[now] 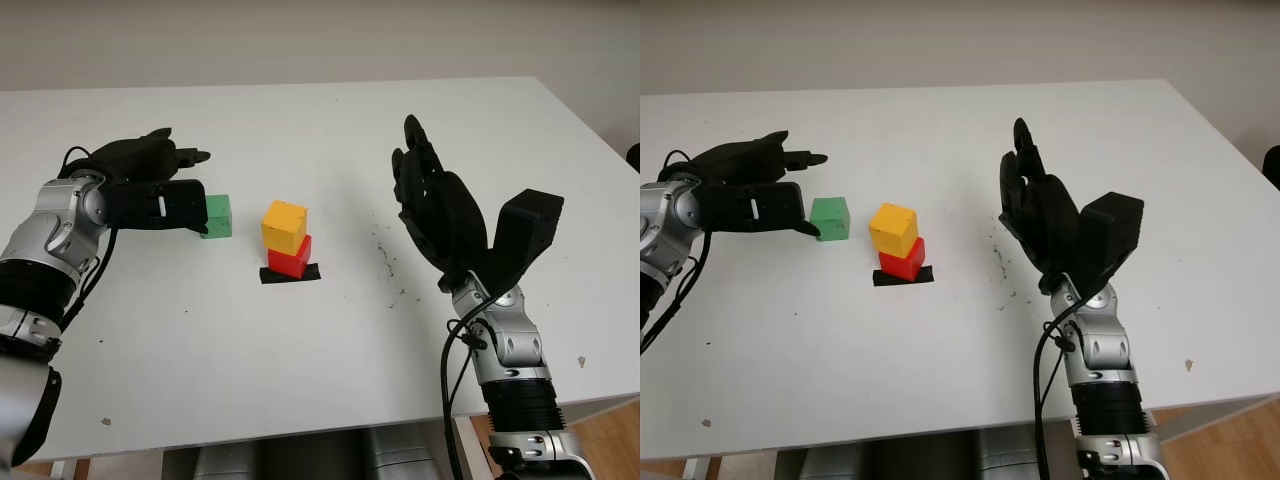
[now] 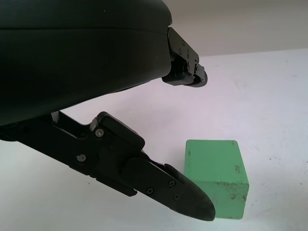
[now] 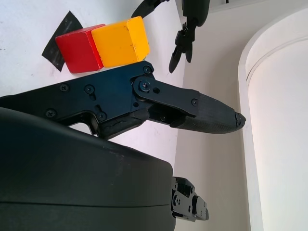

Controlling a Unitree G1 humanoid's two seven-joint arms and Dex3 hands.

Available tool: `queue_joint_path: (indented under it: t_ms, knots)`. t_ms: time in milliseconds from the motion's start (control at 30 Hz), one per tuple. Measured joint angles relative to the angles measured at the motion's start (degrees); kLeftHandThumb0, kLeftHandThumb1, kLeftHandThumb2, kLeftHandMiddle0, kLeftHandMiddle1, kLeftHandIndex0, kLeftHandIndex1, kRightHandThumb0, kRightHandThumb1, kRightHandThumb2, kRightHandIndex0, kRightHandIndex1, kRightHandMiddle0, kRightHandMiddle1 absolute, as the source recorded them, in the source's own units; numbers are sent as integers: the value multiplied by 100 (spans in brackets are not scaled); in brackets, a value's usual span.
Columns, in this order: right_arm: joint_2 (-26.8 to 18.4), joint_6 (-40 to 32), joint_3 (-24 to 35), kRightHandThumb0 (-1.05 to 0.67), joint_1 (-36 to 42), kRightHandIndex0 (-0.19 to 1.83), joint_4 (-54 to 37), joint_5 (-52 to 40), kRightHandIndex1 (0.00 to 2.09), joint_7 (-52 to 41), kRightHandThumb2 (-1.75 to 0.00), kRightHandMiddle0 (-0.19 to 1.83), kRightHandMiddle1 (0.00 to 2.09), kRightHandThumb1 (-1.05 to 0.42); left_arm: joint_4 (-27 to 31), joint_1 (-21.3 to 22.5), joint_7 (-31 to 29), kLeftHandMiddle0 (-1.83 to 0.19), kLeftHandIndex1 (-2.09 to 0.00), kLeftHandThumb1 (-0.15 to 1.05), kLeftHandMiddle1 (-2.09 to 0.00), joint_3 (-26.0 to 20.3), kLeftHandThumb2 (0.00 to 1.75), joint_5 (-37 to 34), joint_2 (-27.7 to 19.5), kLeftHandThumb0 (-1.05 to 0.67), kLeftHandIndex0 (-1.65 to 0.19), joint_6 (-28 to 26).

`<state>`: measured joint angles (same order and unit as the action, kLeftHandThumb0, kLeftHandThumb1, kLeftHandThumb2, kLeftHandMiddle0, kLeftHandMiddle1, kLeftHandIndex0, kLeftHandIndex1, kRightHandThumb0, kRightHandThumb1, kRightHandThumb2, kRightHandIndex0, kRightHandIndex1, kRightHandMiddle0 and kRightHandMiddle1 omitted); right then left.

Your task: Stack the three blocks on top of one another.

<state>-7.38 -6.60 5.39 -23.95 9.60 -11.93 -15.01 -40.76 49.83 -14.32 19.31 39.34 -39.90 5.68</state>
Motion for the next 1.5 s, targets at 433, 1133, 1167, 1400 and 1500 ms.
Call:
queue_joint_path:
  t_ms: [433, 1133, 1167, 1400, 1500]
  knots:
    - [0, -2, 5, -75, 28, -19, -23, -28, 0, 5, -71, -19, 0, -105, -125, -222, 363, 6, -9, 87, -6, 151, 6, 207, 59, -69, -41, 150]
    - [-2, -12, 10, -75, 29, -19, -26, -30, 0, 12, -69, -19, 0, -105, -481, -321, 755, -2, -10, 89, -7, 193, 6, 251, 243, -70, -50, 228]
    - [-2, -12, 10, -75, 29, -19, -26, -30, 0, 12, -70, -19, 0, -105, -518, -320, 783, -2, -10, 90, -6, 193, 6, 250, 268, -72, -50, 228]
    - [-3, -12, 3, -75, 46, -19, -41, 5, 0, 12, -70, -19, 0, -105, -672, -320, 825, -3, -10, 92, -6, 193, 6, 211, 343, -75, -53, 231]
    - [-3, -12, 7, -74, 63, -19, -56, 3, 0, 9, -70, -19, 0, -105, -682, -319, 831, -4, -11, 92, -6, 193, 6, 208, 362, -72, -56, 192]
